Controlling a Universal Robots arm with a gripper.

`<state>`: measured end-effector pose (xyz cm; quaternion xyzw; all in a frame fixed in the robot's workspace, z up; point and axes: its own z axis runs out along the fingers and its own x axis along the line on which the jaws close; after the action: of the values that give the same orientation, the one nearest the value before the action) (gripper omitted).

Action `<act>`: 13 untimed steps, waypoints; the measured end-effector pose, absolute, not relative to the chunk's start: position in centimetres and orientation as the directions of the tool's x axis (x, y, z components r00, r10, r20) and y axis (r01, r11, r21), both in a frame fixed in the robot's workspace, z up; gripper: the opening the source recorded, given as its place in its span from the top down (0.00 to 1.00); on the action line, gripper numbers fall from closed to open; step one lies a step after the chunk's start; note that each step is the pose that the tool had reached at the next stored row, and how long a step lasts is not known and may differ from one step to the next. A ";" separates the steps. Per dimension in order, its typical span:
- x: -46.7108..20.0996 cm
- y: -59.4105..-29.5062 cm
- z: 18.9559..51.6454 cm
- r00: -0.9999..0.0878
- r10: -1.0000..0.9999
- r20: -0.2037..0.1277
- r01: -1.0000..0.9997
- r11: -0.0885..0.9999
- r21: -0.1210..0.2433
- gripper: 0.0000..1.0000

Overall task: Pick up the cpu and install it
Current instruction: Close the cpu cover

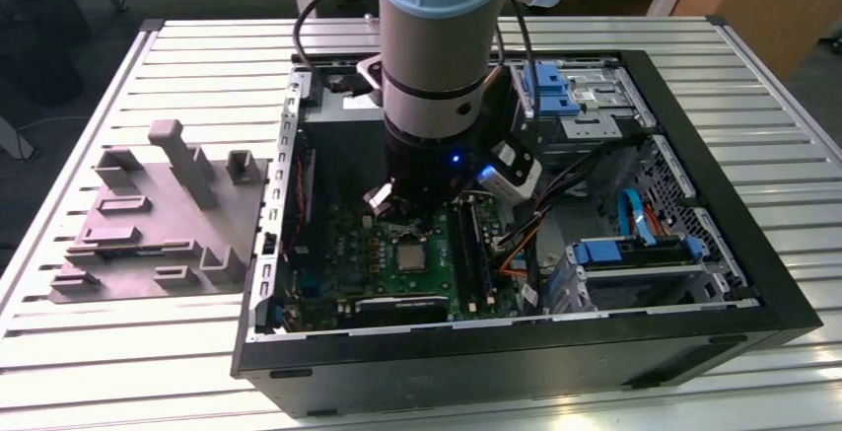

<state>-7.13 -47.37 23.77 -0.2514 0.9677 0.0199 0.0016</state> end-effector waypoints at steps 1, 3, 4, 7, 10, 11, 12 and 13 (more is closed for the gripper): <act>-7.0 -47.0 23.7 -0.874 -0.486 -0.013 -0.487 0.873 0.038 0.89; -6.7 -46.4 23.5 -0.874 -0.487 -0.013 -0.487 0.873 0.038 0.89; -6.6 -46.3 23.5 -0.873 -0.488 -0.013 -0.488 0.872 0.038 0.89; -6.6 -46.3 23.3 -0.851 -0.526 -0.014 -0.526 0.850 0.040 0.89; -6.6 -46.3 23.1 -0.821 -0.571 -0.014 -0.571 0.820 0.040 0.89; -6.6 -46.3 23.1 -0.811 -0.585 -0.015 -0.585 0.810 0.040 0.89; -6.6 -46.3 23.0 -0.802 -0.597 -0.015 -0.597 0.801 0.042 0.89; -6.6 -46.3 23.0 -0.796 -0.604 -0.019 -0.605 0.795 0.046 0.89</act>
<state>-6.60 -46.34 23.01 -0.3190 0.9474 0.0247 0.0015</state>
